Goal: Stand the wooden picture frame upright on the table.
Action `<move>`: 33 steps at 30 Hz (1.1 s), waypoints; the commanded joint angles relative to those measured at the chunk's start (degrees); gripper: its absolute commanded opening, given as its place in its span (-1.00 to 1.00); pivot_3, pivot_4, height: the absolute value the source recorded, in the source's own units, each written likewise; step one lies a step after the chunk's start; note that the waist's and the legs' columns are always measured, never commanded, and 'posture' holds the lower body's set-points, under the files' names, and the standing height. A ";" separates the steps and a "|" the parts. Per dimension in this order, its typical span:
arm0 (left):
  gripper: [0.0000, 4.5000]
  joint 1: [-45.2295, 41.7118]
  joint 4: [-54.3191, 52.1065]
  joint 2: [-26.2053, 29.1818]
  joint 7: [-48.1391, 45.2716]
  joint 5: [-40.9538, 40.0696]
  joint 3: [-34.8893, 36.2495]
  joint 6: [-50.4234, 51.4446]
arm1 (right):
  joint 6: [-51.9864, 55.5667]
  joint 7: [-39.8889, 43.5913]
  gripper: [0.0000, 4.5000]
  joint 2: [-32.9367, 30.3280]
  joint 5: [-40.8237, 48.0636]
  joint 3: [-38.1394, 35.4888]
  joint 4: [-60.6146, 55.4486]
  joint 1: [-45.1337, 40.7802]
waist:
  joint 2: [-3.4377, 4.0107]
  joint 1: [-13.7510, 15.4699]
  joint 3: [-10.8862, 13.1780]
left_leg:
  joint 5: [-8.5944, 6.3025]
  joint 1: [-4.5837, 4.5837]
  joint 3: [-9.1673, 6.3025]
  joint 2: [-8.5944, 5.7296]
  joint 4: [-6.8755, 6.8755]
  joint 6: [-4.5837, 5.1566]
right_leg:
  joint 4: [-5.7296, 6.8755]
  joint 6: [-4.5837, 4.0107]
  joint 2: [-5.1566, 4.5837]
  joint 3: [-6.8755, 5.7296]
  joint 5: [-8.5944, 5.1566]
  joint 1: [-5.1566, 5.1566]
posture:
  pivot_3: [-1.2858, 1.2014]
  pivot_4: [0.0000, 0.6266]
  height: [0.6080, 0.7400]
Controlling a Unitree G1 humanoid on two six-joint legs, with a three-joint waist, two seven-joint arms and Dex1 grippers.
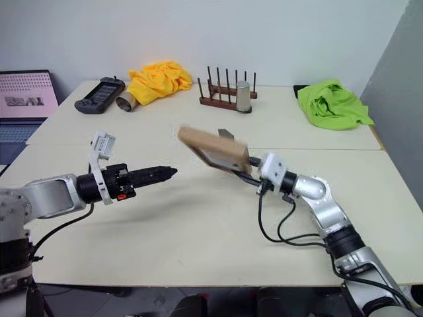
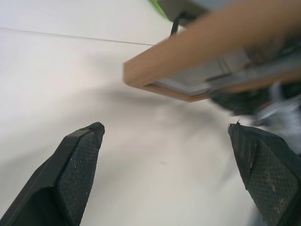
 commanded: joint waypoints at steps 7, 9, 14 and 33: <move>1.00 5.79 -8.06 -0.75 -5.83 18.40 -3.77 -14.73 | 21.00 6.94 -0.41 5.14 5.72 -6.67 9.26 -6.73 | 0.00 0.14 0.00 | -0.08 -0.07 0.07 -0.03 -0.08 0.14 | -0.18 -0.01 0.00 0.01 -0.01 -0.04 | 0.03 -0.52 1.00; 1.00 6.25 -8.03 -1.00 -6.91 19.79 -4.15 -15.37 | 19.78 7.04 -0.41 5.76 4.00 -6.74 10.99 -6.30 | 0.00 0.11 0.01 | -0.09 -0.12 0.08 -0.03 -0.07 0.15 | -0.19 0.00 0.00 0.01 -0.01 -0.08 | 0.03 -0.52 1.00; 1.00 6.73 -6.96 -1.86 -8.77 22.61 -4.72 -16.33 | 17.51 6.66 -0.10 5.92 0.28 -6.78 11.29 -3.62 | 0.00 0.06 0.00 | -0.09 -0.10 0.08 -0.03 -0.07 0.15 | -0.17 0.01 0.01 0.00 -0.01 -0.08 | 0.03 -0.52 1.00; 1.00 -2.73 7.12 -4.46 -17.93 29.95 -7.05 -18.48 | 37.02 -0.75 0.99 -10.90 4.04 -18.28 -34.49 17.96 | 0.00 -0.18 0.00 | -0.09 -0.07 0.04 -0.01 -0.07 0.15 | -0.09 0.03 0.07 0.01 -0.02 -0.06 | 0.03 -0.52 1.00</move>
